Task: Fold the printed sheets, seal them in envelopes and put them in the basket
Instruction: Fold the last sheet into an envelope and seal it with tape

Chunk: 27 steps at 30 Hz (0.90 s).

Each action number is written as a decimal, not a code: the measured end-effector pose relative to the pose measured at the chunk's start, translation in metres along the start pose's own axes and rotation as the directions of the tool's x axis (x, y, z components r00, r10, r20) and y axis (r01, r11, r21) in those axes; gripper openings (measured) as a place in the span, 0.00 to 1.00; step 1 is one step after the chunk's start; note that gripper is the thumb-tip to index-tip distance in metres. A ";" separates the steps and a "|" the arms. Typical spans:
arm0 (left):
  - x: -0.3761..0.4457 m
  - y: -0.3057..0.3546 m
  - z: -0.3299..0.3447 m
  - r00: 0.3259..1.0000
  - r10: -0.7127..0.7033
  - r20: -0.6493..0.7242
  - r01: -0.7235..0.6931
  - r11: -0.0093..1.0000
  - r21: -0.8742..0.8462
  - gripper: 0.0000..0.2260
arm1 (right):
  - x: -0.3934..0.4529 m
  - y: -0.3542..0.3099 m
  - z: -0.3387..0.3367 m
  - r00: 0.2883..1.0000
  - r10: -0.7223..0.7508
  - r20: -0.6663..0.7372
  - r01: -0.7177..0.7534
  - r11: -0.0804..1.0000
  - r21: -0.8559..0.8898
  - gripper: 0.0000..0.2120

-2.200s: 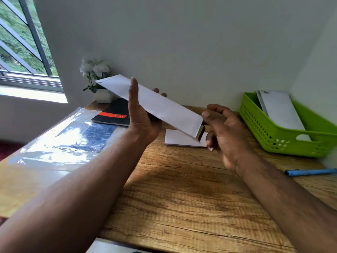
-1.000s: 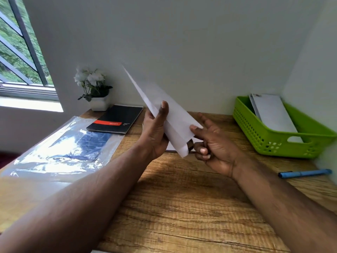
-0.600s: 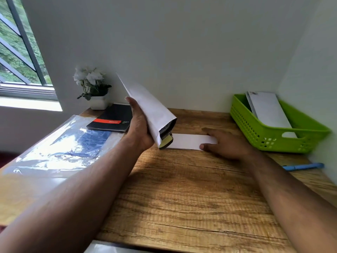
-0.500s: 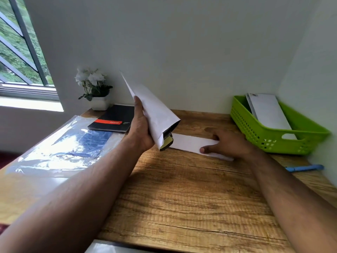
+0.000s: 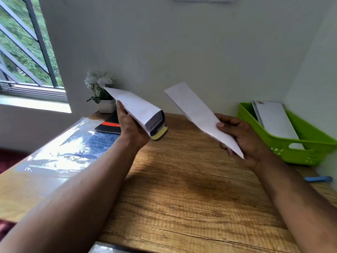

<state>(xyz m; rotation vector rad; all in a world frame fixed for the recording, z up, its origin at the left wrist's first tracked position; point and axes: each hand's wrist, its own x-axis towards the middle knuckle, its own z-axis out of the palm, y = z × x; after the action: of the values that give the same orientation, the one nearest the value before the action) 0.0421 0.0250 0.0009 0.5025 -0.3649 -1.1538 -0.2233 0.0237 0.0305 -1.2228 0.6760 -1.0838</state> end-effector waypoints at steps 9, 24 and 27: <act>0.004 0.004 -0.003 0.997 0.062 0.044 -0.060 0.997 -0.042 0.33 | -0.006 0.011 0.010 0.962 0.212 0.170 -0.212 0.977 -0.015 0.18; -0.005 0.001 0.004 0.998 0.035 0.047 -0.033 0.999 -0.039 0.31 | -0.001 0.012 0.015 0.987 0.163 -0.006 -0.163 0.986 -0.022 0.08; -0.006 0.002 0.004 0.998 0.048 0.040 -0.046 0.998 -0.046 0.31 | -0.001 0.013 0.015 0.989 0.146 -0.015 -0.146 0.988 -0.044 0.06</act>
<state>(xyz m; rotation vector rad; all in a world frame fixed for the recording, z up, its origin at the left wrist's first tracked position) 0.0389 0.0302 0.0052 0.4289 -0.3835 -1.1260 -0.2064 0.0305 0.0215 -1.1870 0.7909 -0.9590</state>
